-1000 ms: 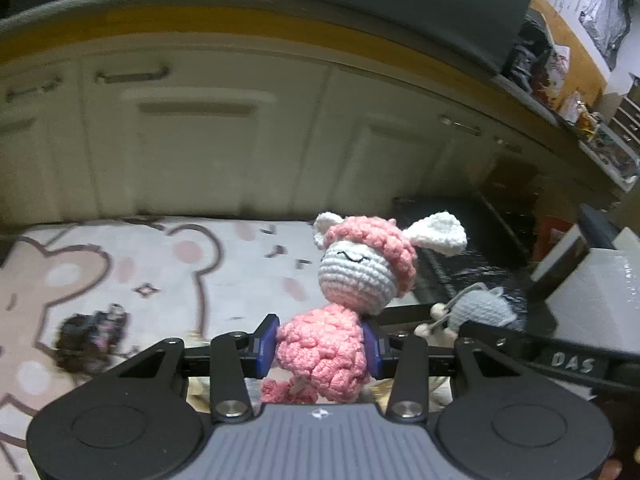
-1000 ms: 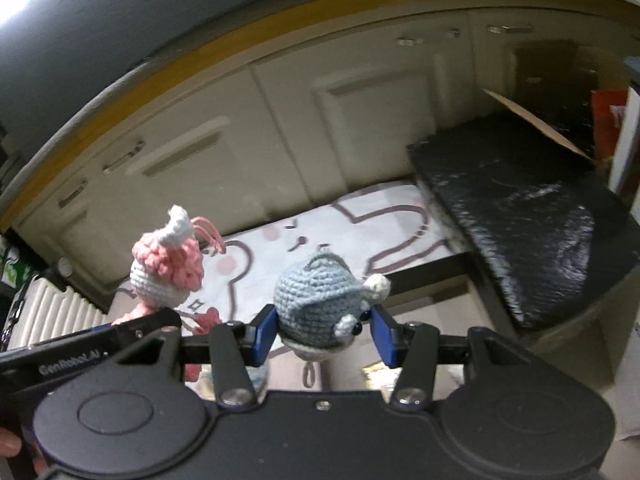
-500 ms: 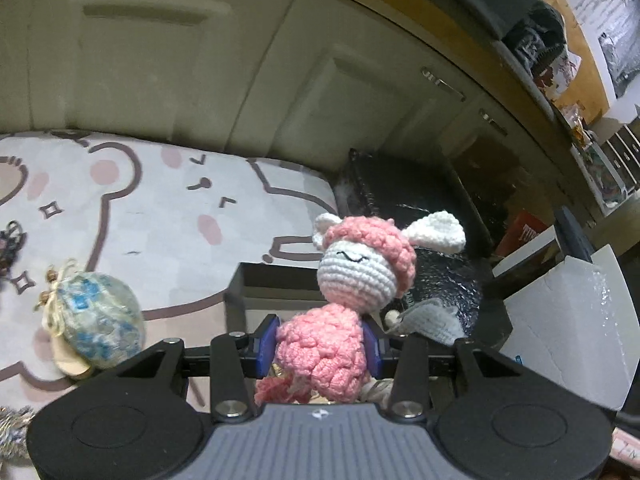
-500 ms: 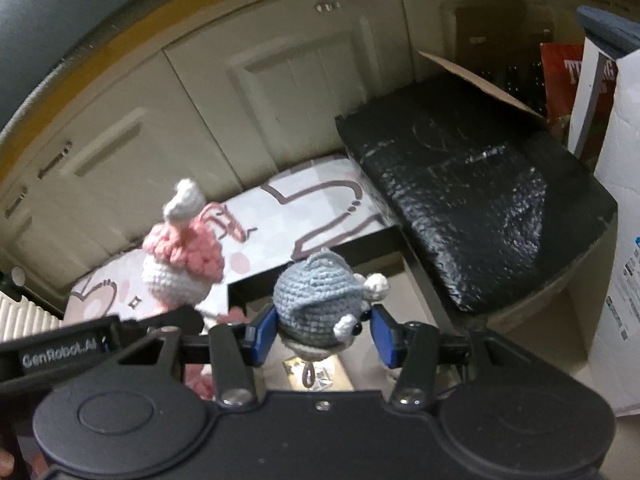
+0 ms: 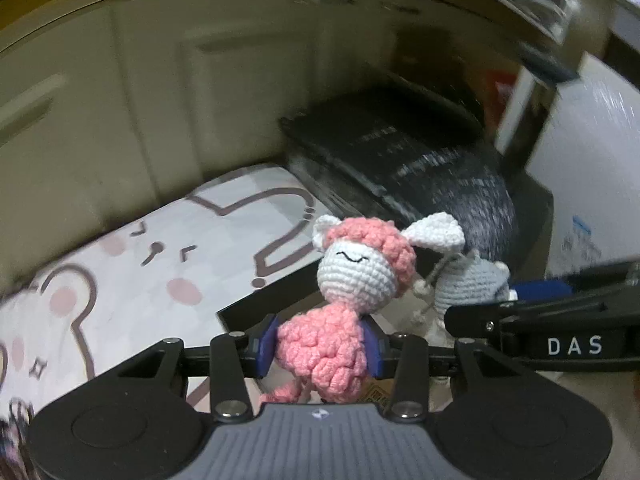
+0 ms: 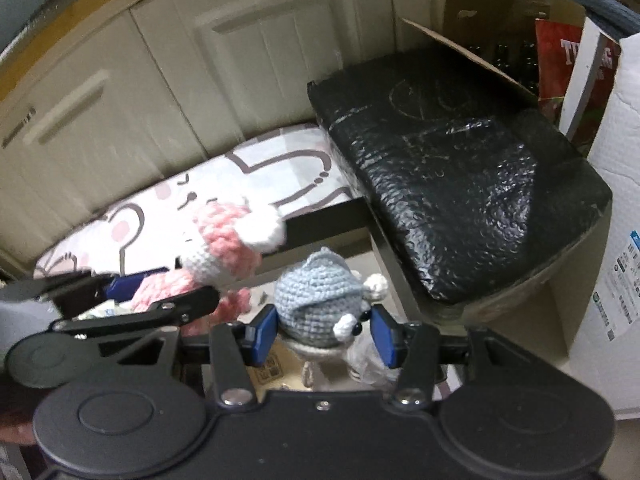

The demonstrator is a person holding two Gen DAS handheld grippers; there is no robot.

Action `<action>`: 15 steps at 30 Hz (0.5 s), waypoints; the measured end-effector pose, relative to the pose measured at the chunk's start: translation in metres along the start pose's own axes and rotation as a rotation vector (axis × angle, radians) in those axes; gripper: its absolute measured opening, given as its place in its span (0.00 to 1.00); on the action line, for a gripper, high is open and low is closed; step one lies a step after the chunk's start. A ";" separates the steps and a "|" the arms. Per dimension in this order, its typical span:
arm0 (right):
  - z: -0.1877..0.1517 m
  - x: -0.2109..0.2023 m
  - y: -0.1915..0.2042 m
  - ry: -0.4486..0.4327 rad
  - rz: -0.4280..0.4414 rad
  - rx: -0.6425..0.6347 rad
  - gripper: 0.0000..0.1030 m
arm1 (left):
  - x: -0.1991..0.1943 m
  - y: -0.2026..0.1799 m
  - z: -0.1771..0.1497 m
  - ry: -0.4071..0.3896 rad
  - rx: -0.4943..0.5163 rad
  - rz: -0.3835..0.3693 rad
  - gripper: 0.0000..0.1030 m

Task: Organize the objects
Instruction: 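Carry the bunny with the left tool while the right tool carries the grey mouse to the box, then open the left tool over the box while the right tool releases the mouse inside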

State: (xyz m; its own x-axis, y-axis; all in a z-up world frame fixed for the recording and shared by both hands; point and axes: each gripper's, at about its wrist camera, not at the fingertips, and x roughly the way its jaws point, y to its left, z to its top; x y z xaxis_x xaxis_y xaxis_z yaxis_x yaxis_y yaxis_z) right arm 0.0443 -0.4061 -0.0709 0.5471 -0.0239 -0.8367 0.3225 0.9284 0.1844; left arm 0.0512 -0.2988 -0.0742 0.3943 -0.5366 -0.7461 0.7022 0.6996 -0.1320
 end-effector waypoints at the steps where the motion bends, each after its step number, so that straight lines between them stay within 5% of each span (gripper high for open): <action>1: -0.001 0.002 0.000 0.006 0.001 -0.011 0.50 | 0.004 -0.002 0.000 0.007 0.026 0.000 0.43; 4: -0.003 0.006 0.001 0.028 0.001 -0.048 0.50 | 0.014 -0.006 0.000 0.016 0.073 0.027 0.46; 8: -0.005 0.011 0.001 0.041 -0.006 -0.069 0.50 | 0.021 0.002 -0.001 0.018 0.015 0.052 0.70; 15: 0.001 0.020 -0.002 0.015 -0.043 -0.054 0.50 | 0.021 0.016 -0.003 0.037 -0.030 0.081 0.70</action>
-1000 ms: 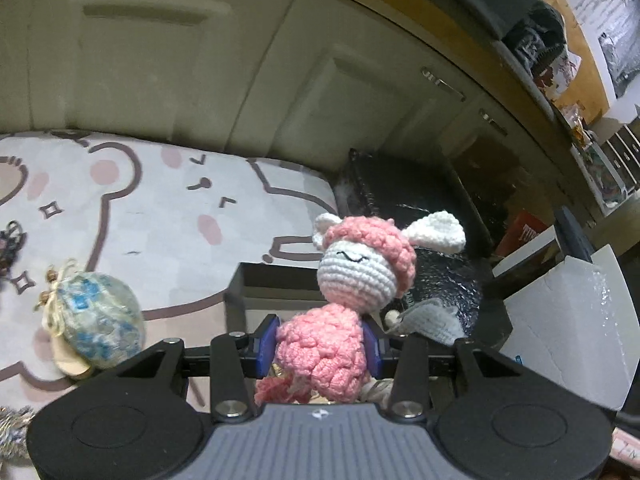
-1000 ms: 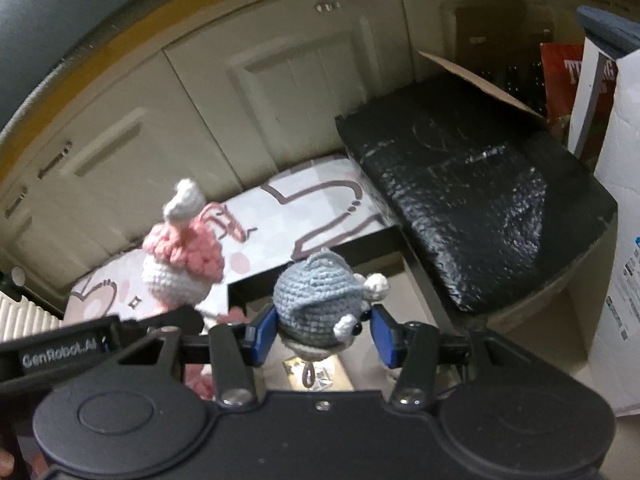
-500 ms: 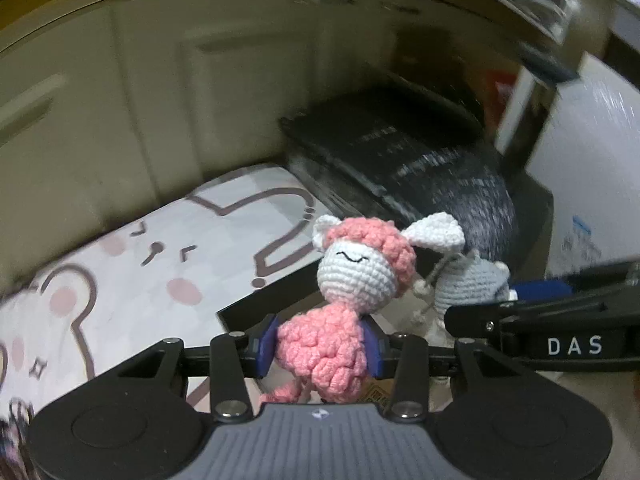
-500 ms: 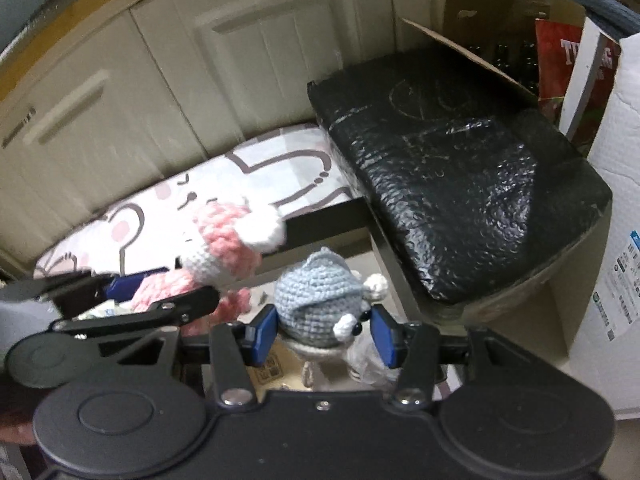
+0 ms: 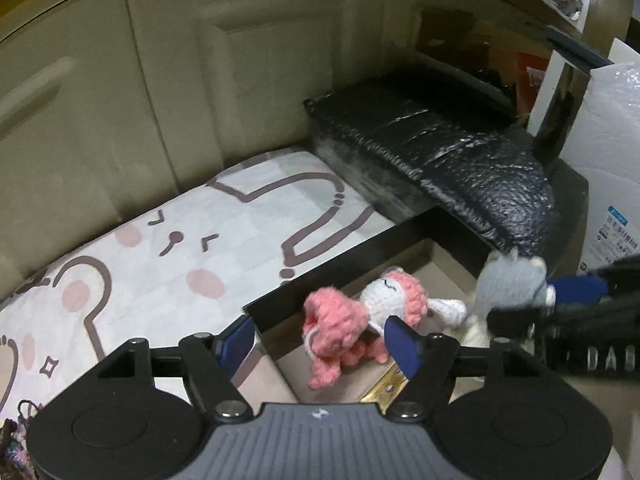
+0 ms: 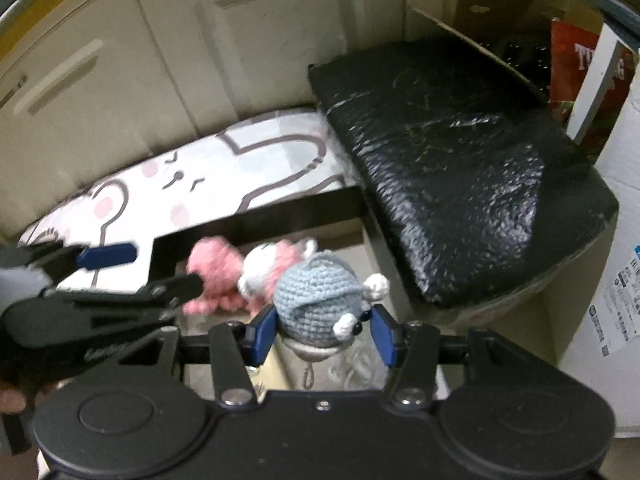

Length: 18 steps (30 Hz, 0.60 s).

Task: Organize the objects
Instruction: 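Open the left tool over the box while the right tool releases the mouse inside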

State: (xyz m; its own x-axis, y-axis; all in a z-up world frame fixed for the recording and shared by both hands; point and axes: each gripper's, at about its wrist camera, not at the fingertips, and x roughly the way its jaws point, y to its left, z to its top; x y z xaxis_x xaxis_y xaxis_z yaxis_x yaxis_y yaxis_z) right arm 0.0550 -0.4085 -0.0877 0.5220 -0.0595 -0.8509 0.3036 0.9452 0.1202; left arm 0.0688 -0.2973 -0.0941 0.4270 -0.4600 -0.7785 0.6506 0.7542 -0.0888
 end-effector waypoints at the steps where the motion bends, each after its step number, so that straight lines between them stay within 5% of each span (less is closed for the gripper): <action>1: 0.002 0.001 0.000 -0.008 -0.010 -0.003 0.50 | 0.000 0.002 0.000 0.005 -0.002 0.000 0.70; 10: 0.021 0.009 0.013 -0.093 -0.089 -0.075 0.52 | -0.002 0.006 -0.004 0.033 0.004 -0.001 0.70; 18: 0.023 0.011 0.019 -0.073 -0.085 -0.073 0.63 | -0.003 0.006 -0.007 0.077 0.002 -0.019 0.70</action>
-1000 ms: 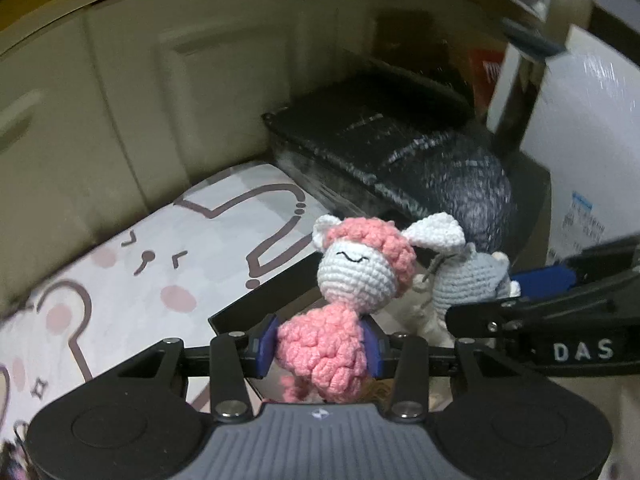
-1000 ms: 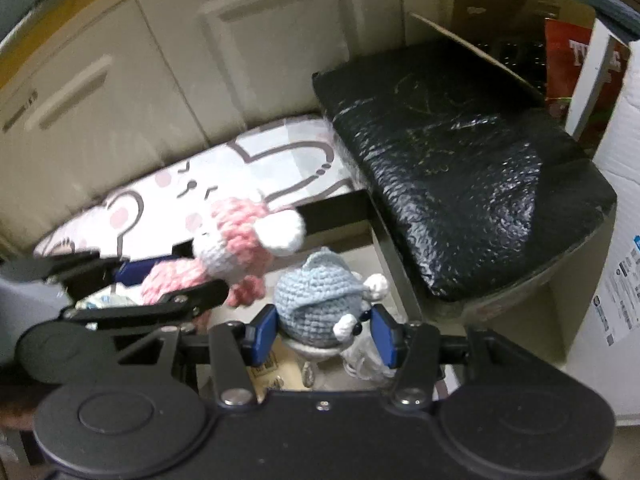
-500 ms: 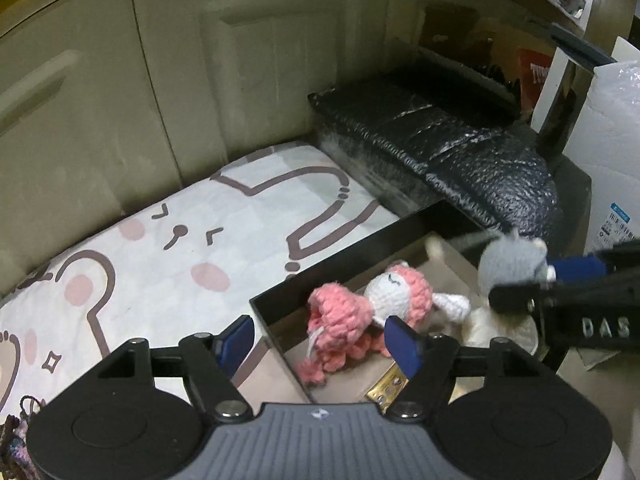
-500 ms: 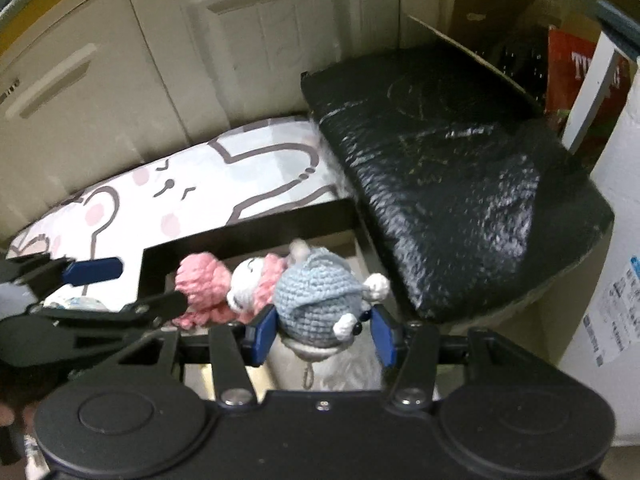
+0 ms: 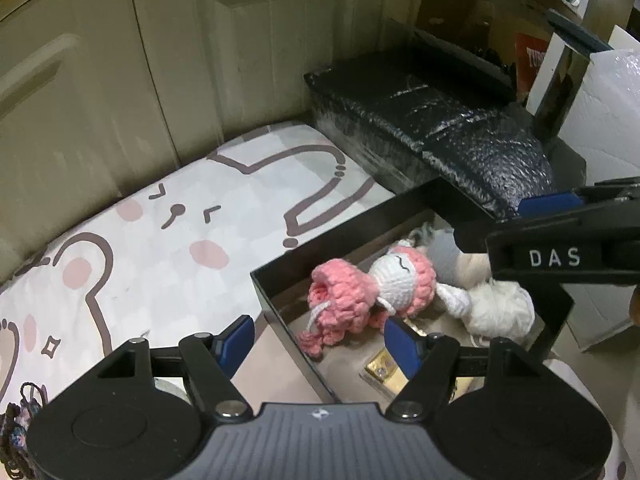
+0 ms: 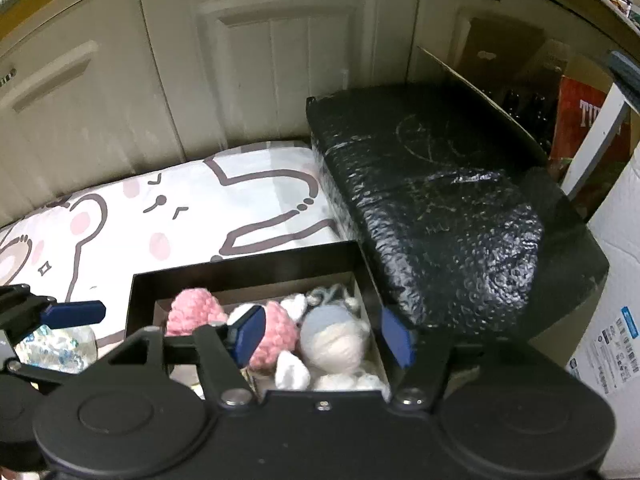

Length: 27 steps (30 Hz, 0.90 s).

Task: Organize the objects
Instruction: 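Open the left tool over the box while the right tool releases the mouse inside, then withdraw both open tools from the box toward the remaining items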

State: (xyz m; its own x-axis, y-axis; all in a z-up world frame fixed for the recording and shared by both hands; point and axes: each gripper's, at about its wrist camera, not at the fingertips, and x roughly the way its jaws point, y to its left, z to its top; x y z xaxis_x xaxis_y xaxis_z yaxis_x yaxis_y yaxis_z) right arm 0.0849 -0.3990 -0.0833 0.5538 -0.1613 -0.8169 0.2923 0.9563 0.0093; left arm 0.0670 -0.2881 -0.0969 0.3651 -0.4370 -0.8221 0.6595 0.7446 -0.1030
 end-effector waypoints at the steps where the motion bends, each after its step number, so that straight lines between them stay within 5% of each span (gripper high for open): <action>1: 0.000 -0.001 -0.001 0.002 0.002 0.006 0.63 | 0.000 0.000 0.000 0.004 0.000 0.002 0.70; 14: -0.011 -0.023 -0.008 0.021 0.017 0.030 0.64 | -0.019 -0.001 -0.003 0.013 -0.049 0.012 0.72; 27: -0.022 -0.050 -0.019 -0.013 -0.006 0.051 0.82 | -0.044 -0.001 -0.011 -0.010 -0.084 0.045 0.86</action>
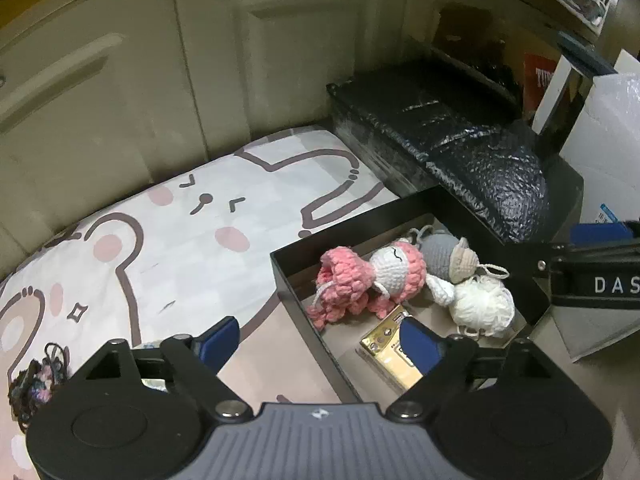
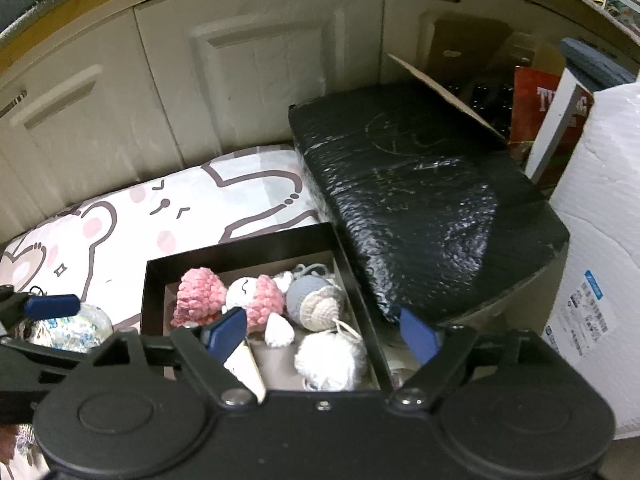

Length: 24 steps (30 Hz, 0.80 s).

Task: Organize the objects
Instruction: 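Withdraw both open tools from the box toward the remaining items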

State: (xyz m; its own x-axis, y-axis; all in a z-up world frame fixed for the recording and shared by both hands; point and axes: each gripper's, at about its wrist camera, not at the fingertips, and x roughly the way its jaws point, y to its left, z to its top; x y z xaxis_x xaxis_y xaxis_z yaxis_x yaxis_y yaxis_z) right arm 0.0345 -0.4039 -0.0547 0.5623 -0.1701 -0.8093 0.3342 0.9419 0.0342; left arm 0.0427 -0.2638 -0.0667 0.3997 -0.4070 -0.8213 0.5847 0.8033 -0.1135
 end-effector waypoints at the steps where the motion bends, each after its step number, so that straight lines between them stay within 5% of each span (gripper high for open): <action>1: -0.001 -0.001 -0.001 0.001 -0.004 0.002 0.83 | -0.002 0.001 -0.001 -0.001 -0.005 0.000 0.87; 13: -0.012 -0.018 -0.010 -0.014 -0.018 0.001 0.92 | -0.022 0.008 -0.013 -0.034 -0.049 0.031 1.00; 24: -0.022 -0.029 -0.009 -0.027 -0.045 -0.034 1.00 | -0.035 0.015 -0.019 -0.057 -0.117 0.042 1.00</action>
State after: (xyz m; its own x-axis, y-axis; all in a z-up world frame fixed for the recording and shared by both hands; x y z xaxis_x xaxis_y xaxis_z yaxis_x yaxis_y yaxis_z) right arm -0.0014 -0.4014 -0.0441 0.5675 -0.2203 -0.7934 0.3340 0.9423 -0.0227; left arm 0.0240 -0.2295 -0.0508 0.4634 -0.3935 -0.7940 0.4815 0.8640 -0.1471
